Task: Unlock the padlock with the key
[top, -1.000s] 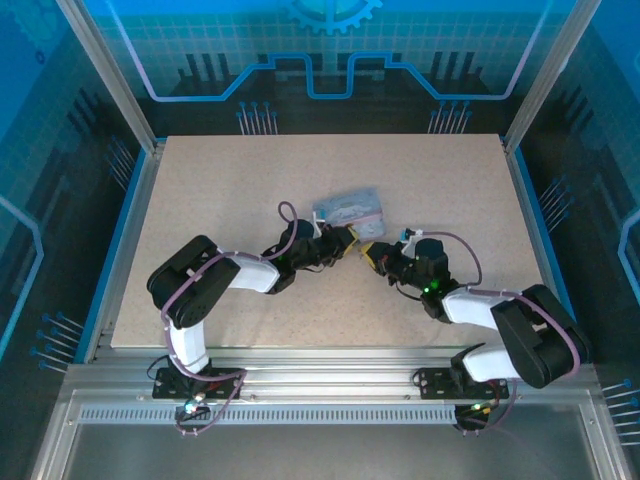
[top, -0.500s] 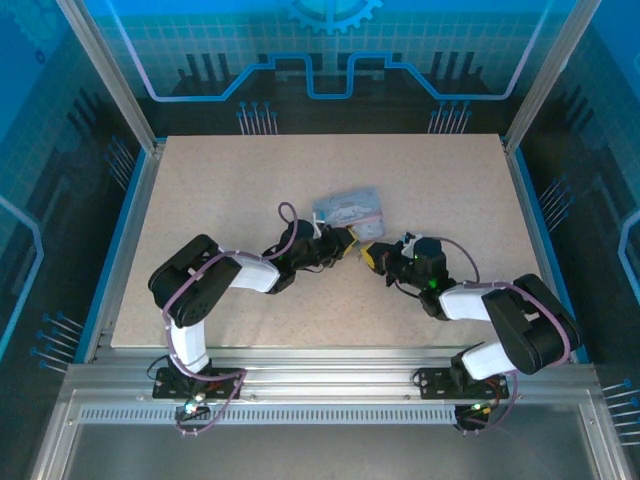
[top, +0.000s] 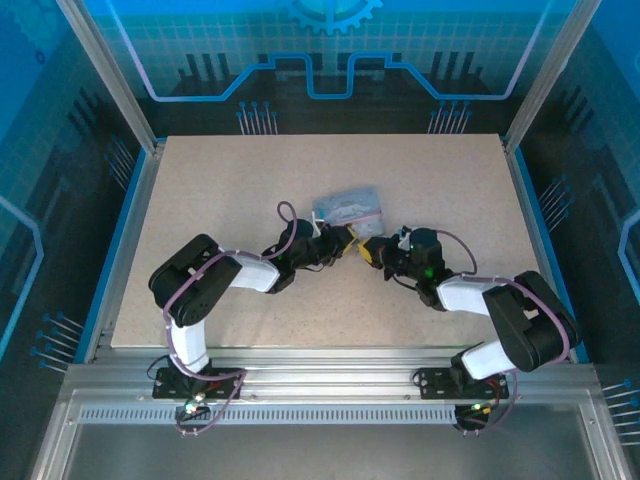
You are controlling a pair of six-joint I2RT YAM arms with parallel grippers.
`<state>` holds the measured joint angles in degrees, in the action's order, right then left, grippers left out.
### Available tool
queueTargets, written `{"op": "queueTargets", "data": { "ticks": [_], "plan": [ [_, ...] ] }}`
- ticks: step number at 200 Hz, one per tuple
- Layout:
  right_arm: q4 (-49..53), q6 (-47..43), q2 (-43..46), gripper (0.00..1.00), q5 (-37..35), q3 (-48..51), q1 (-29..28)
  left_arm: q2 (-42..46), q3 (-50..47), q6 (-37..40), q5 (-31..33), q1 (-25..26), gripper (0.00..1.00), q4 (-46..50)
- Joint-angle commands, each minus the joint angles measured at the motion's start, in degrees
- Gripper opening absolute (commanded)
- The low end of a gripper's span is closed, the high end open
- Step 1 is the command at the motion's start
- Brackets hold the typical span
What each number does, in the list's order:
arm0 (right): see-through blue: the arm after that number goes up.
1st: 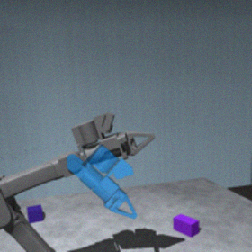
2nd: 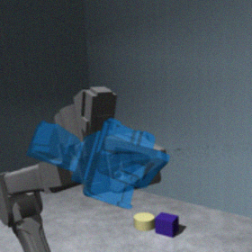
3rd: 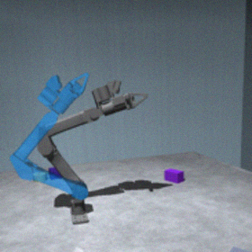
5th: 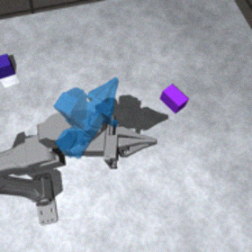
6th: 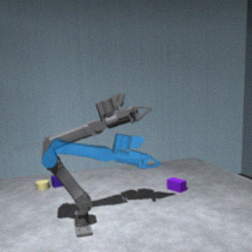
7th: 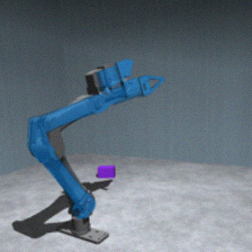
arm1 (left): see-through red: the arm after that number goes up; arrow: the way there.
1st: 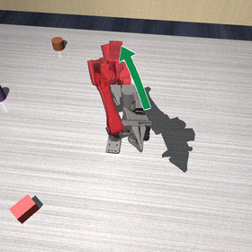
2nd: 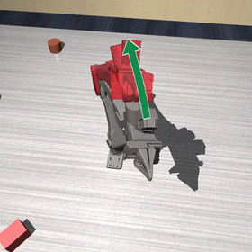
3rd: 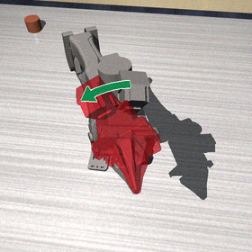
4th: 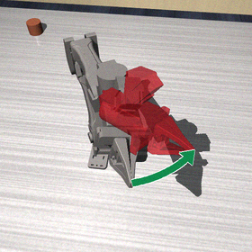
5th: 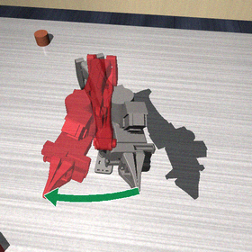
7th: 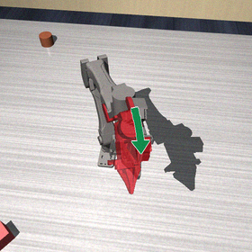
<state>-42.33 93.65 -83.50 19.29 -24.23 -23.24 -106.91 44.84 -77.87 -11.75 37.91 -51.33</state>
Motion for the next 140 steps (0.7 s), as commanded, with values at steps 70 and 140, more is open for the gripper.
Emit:
{"op": "queueTargets", "data": {
  "ticks": [70,140],
  "plan": [
    [7.4,-9.0,-2.3,0.11,4.8,-3.6,0.9,4.0,-1.7,3.8,-4.4,2.3,0.00,2.1],
    [34.0,-27.7,13.4,0.27,6.8,-2.9,6.1,9.2,-0.4,7.5,0.3,2.2,0.00,16.2]
  ]
}}
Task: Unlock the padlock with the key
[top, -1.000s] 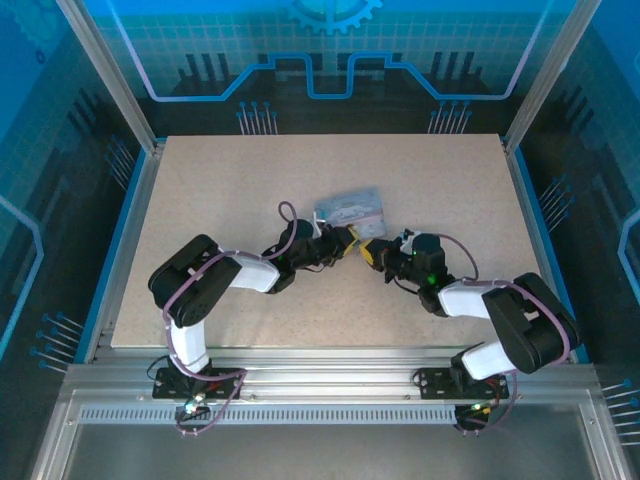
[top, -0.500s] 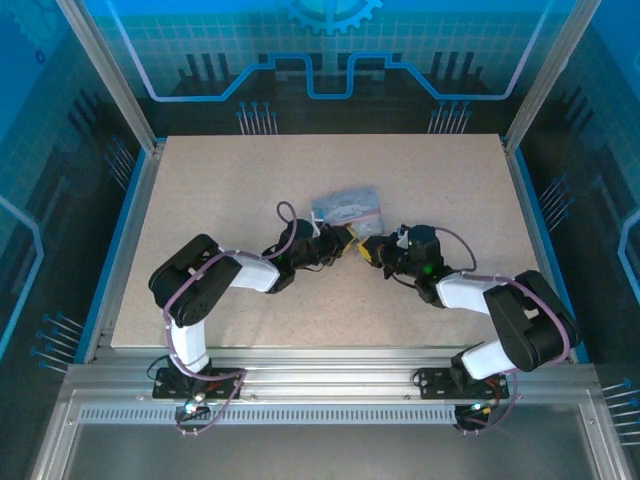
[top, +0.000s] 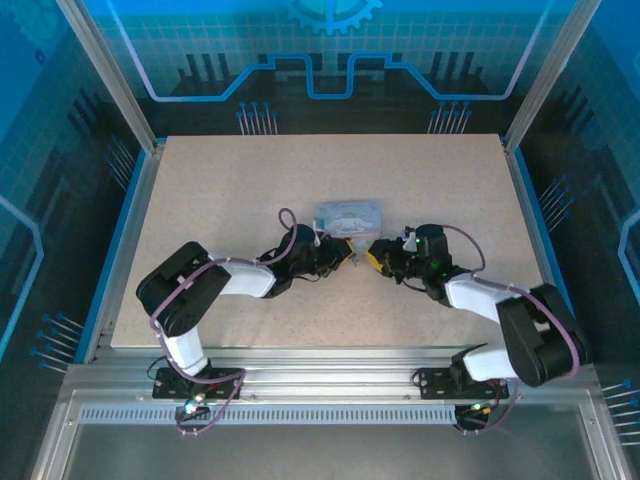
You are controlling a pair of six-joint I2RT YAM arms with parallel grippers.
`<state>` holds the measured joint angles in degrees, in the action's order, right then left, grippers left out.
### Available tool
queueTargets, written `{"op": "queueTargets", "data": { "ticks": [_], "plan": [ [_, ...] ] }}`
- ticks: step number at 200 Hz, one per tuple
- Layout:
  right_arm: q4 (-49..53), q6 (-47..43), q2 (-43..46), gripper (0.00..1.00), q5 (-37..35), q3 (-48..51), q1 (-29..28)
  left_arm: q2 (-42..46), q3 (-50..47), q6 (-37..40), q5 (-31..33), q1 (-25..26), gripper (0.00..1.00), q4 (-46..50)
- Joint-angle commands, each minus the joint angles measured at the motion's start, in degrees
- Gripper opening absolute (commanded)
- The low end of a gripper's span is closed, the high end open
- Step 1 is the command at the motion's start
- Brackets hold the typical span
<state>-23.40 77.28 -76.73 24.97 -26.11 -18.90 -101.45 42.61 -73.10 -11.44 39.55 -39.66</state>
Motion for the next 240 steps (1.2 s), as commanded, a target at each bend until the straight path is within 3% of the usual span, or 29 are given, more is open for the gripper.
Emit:
{"op": "queueTargets", "data": {
  "ticks": [1,45,79,150,193,240],
  "plan": [
    [15.7,-11.9,7.0,0.27,1.1,-1.1,1.9,3.8,1.9,2.7,0.0,0.5,0.00,4.8],
    [36.8,-29.3,17.9,0.27,-4.9,-5.4,2.0,8.5,5.3,6.3,3.8,1.7,0.00,17.3],
    [43.1,-38.8,20.0,0.29,-8.5,-8.4,-0.2,8.8,6.0,6.3,4.1,1.9,0.00,19.9],
    [41.4,-50.3,13.3,0.40,-19.0,-14.7,-13.7,7.6,5.3,4.0,2.9,2.0,0.00,16.8],
    [40.1,-54.9,9.2,0.40,-23.4,-18.1,-16.9,7.3,5.6,3.6,2.2,2.0,0.00,16.3],
    [39.3,-57.2,5.8,0.41,-23.6,-20.4,-18.6,6.9,6.0,3.1,1.5,1.9,0.00,15.8]
  ]
}}
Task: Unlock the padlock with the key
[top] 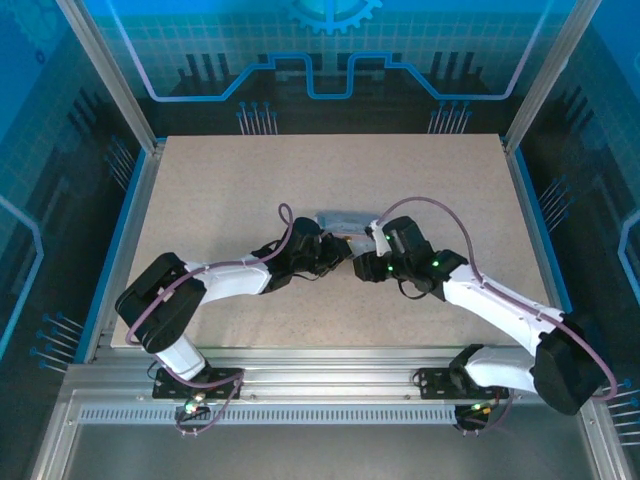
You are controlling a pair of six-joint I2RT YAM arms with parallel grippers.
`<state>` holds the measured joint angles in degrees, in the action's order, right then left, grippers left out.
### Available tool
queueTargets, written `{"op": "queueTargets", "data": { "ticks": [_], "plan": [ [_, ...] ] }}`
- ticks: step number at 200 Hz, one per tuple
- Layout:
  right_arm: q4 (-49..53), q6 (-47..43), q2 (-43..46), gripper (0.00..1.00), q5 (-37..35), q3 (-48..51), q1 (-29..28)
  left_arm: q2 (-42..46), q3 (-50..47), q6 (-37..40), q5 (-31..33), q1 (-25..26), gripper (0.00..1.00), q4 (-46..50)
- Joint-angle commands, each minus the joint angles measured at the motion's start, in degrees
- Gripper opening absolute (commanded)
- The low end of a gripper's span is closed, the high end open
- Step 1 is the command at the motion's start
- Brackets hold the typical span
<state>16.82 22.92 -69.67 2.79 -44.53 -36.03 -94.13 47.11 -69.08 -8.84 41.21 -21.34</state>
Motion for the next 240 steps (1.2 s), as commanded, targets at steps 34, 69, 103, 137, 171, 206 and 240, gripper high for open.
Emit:
{"op": "queueTargets", "data": {
  "ticks": [34,69,103,137,171,206,240],
  "plan": [
    [-1.1,-3.3,-3.6,0.42,-2.2,-3.1,-2.3,-0.4,1.8,-1.0,-1.4,0.3,0.00,-2.5],
    [-1.4,-3.6,-4.5,0.42,-3.3,-3.9,-3.0,-0.4,2.0,-0.8,-1.6,0.3,0.00,-2.3],
    [-1.3,-4.0,-6.0,0.40,-3.4,-4.8,-3.5,-0.5,2.2,-0.9,-1.9,0.3,0.00,-2.5],
    [-1.2,-4.2,-7.1,0.40,-3.8,-5.6,-4.0,-0.4,2.3,-1.0,-2.0,0.1,0.00,-2.5],
    [-1.2,-4.5,-7.6,0.38,-4.4,-5.6,-4.4,-0.4,2.3,-0.8,-2.2,0.2,0.00,-2.5],
    [-1.3,-4.9,-8.7,0.34,-4.3,-7.6,-4.6,-0.2,2.2,-0.8,-2.3,0.1,0.00,-2.7],
    [-1.7,-5.1,-9.3,0.29,-3.6,-7.8,-4.7,0.0,1.9,-0.8,-2.4,-0.1,0.00,-3.0]
  ]
}}
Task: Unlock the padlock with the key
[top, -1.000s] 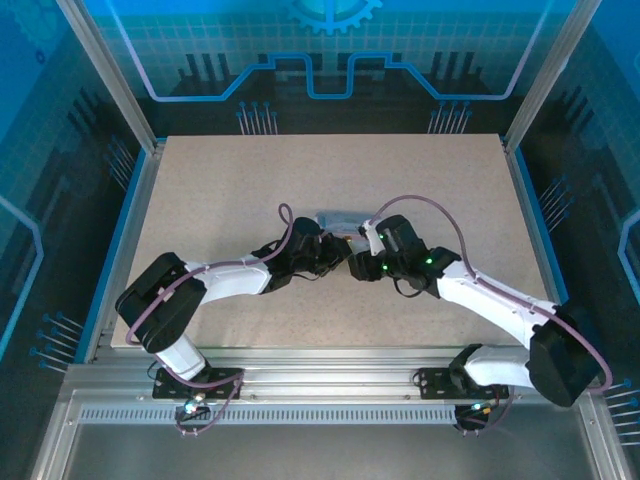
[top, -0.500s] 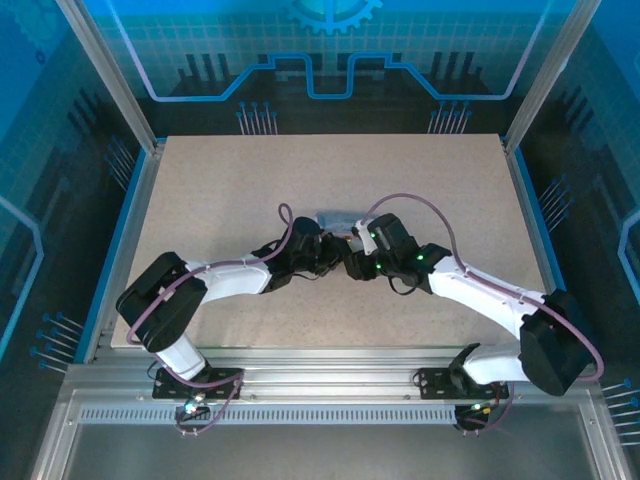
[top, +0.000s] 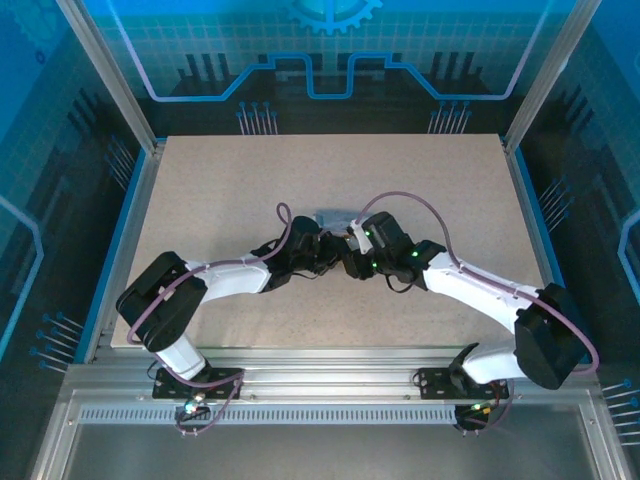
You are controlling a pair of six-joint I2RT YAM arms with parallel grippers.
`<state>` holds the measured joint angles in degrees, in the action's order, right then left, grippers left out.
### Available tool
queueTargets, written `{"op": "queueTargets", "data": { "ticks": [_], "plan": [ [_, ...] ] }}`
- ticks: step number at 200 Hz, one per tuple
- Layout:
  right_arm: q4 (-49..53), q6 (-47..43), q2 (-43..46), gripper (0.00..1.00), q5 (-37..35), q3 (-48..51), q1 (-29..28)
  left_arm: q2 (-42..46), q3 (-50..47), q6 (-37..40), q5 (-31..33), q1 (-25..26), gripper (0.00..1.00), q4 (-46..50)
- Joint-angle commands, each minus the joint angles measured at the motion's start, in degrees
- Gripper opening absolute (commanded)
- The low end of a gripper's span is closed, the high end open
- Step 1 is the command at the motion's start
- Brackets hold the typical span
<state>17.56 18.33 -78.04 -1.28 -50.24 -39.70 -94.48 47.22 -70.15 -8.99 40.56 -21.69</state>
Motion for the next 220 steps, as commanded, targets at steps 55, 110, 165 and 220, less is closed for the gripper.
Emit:
{"op": "queueTargets", "data": {
  "ticks": [55,110,165,220],
  "plan": [
    [-3.5,-0.3,-0.6,0.01,1.8,-0.9,-0.4,1.7,1.0,0.8,-2.2,-0.1,0.00,-2.3],
    [-3.0,0.6,2.5,0.28,2.7,1.4,0.5,1.9,0.0,0.8,-2.2,-0.7,0.00,-2.5],
    [-1.8,-0.4,4.3,0.37,2.4,2.0,1.1,1.8,0.3,0.8,-2.5,-0.7,0.00,-2.7],
    [-2.5,-1.1,1.5,0.38,2.0,1.2,1.2,1.6,0.3,0.4,-2.8,-0.8,0.00,-3.2]
  ]
}}
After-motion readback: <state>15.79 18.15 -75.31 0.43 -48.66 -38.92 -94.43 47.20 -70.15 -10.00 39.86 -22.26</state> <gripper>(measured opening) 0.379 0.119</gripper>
